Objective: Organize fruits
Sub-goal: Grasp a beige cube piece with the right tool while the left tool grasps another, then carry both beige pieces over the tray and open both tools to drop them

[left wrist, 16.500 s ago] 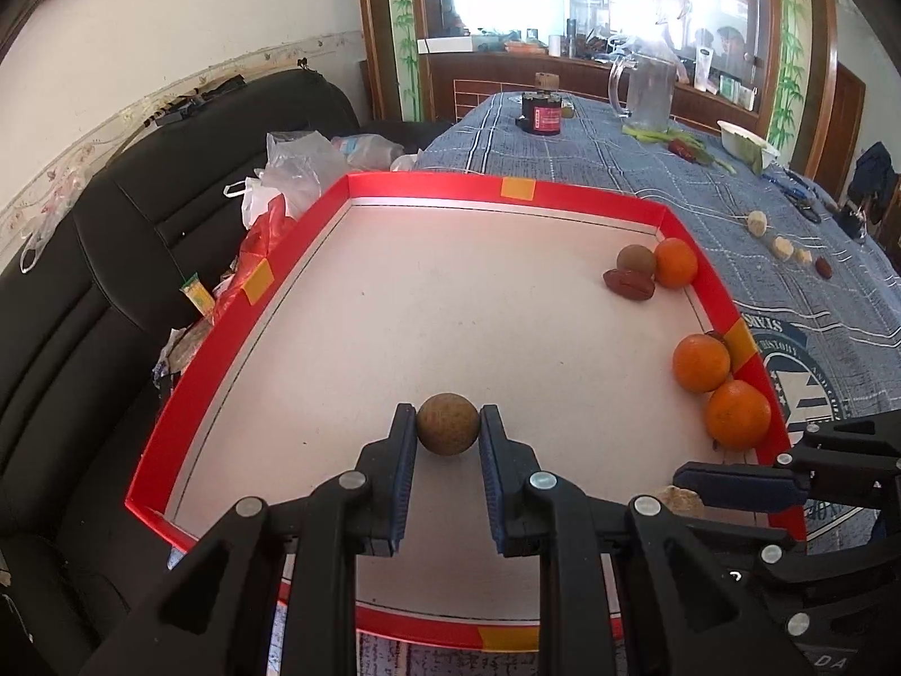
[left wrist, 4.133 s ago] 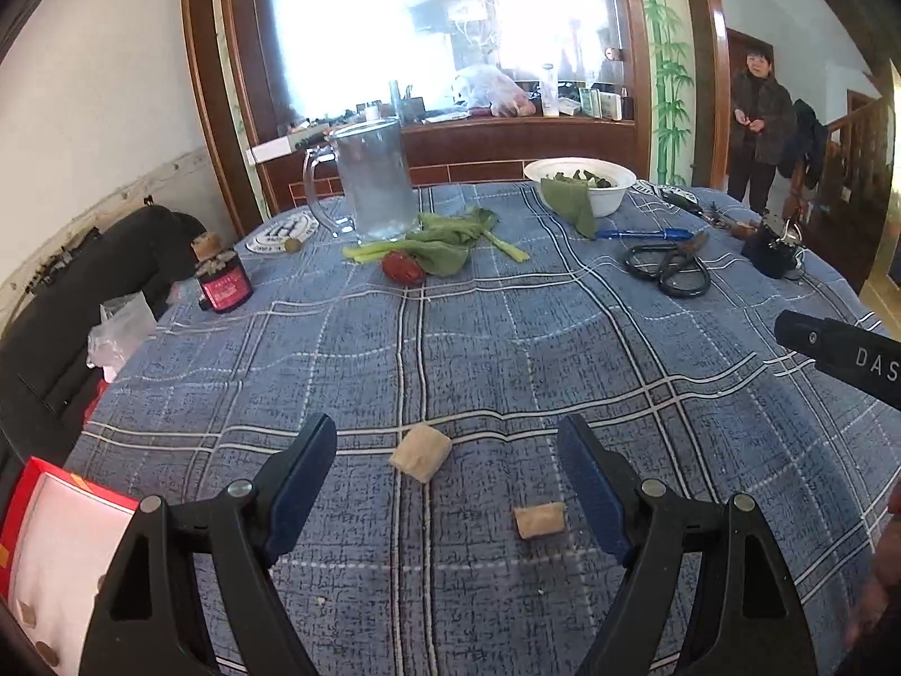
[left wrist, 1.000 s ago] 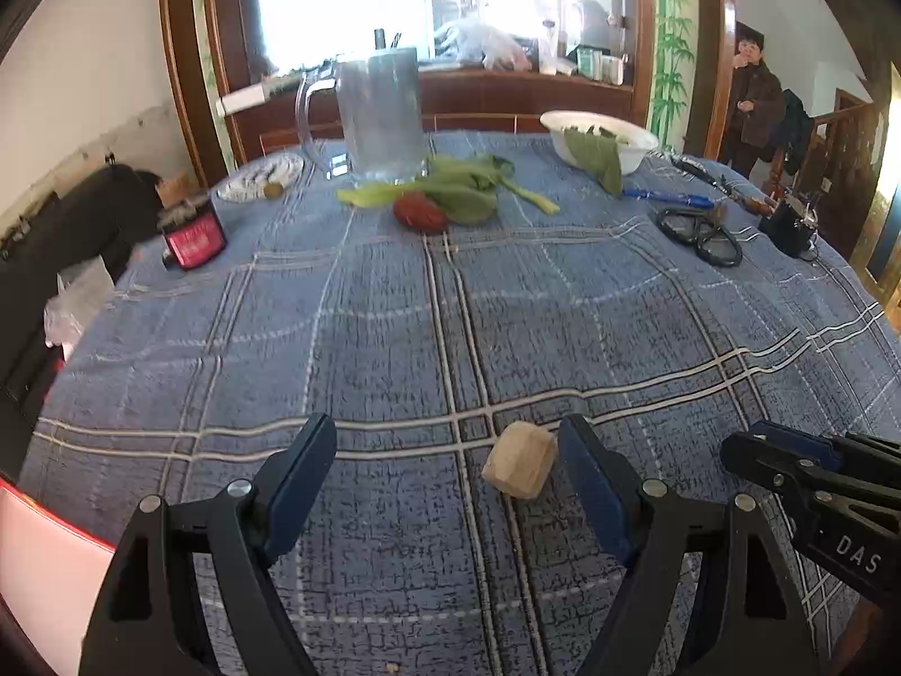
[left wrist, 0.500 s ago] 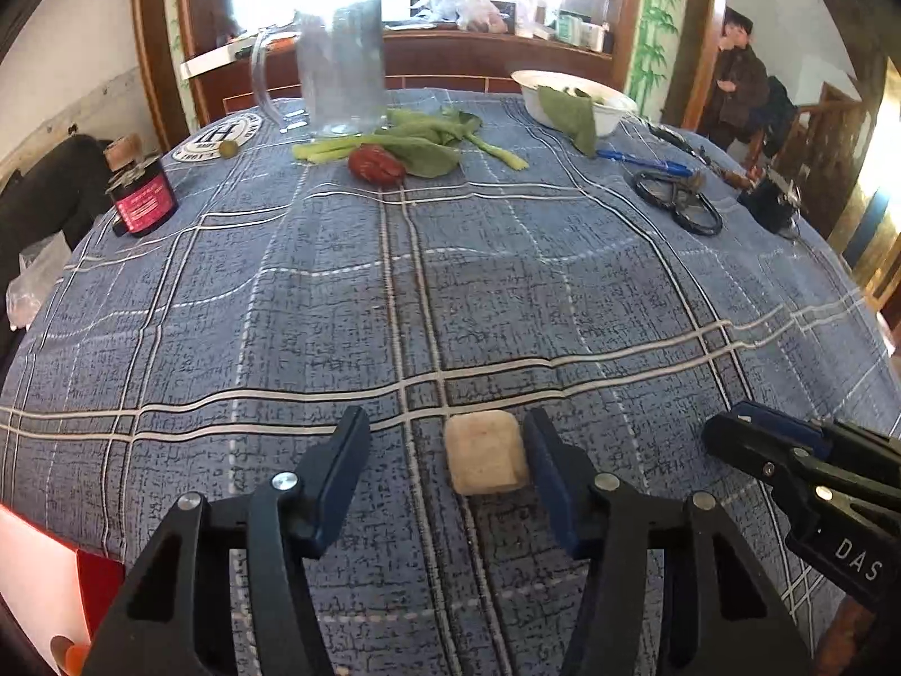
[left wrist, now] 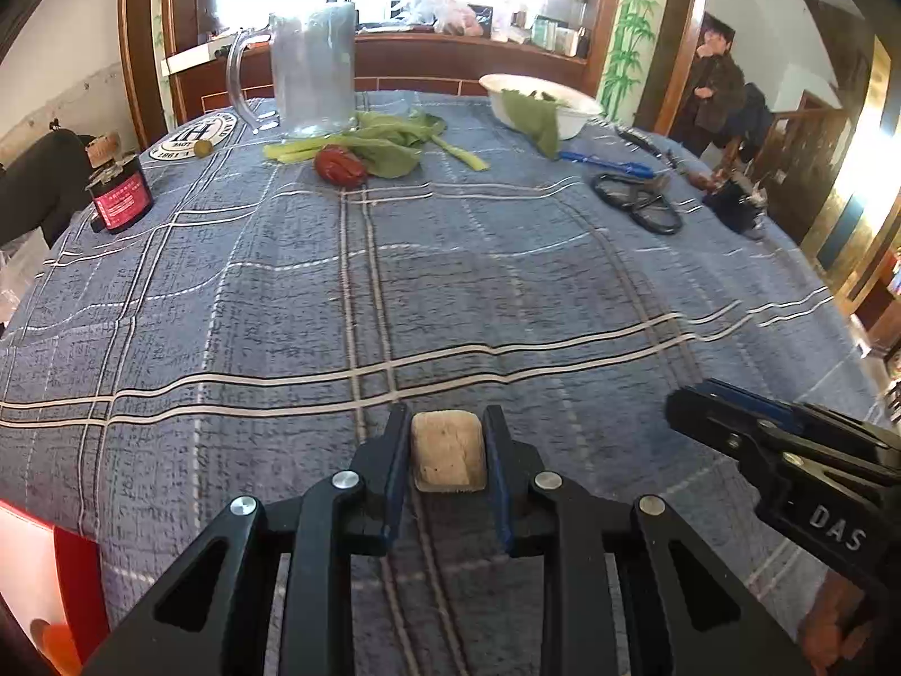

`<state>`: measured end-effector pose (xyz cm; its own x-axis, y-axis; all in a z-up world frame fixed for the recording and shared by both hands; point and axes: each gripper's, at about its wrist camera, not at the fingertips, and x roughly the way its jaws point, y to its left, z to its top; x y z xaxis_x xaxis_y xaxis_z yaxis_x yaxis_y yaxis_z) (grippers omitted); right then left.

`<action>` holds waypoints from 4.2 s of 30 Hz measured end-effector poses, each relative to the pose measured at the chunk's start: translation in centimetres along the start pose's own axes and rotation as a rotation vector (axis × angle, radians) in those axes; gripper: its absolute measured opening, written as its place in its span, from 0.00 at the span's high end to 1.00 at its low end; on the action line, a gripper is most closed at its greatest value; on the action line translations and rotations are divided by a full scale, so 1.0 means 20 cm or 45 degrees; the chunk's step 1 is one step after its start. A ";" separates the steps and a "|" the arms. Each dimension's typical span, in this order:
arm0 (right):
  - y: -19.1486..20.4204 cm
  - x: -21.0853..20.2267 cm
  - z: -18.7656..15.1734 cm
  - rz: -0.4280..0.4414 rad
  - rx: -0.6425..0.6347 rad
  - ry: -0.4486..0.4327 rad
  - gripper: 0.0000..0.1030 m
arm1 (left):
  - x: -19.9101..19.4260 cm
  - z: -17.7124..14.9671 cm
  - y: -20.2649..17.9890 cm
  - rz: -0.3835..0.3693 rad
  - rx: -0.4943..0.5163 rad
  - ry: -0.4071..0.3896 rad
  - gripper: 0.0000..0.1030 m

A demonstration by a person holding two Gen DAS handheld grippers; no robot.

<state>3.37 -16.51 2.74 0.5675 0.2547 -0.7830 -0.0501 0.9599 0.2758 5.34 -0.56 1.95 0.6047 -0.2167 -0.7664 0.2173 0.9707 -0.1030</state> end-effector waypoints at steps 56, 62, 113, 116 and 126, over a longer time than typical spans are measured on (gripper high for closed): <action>0.76 -0.59 -0.51 0.230 -0.207 -0.294 0.73 | -1.33 -0.70 0.56 0.290 -0.122 -0.503 0.76; 0.94 -0.54 -0.58 0.292 -0.297 -0.231 0.73 | -1.35 -0.79 0.74 0.442 -0.193 -0.474 0.76; 1.41 -0.27 -0.92 0.508 -0.606 -0.027 0.73 | -1.07 -0.94 0.95 0.508 -0.265 -0.189 0.76; 1.42 -0.28 -0.93 0.510 -0.622 -0.032 0.73 | -1.06 -0.94 0.96 0.508 -0.273 -0.173 0.76; 1.43 -0.31 -0.95 0.569 -0.677 -0.019 0.52 | -1.06 -0.93 0.94 0.537 -0.290 -0.161 0.67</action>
<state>-17.21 11.71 4.84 0.4098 0.6411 -0.6489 -0.6754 0.6914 0.2565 -17.70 24.32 4.51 0.6952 0.2030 -0.6896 -0.2311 0.9715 0.0530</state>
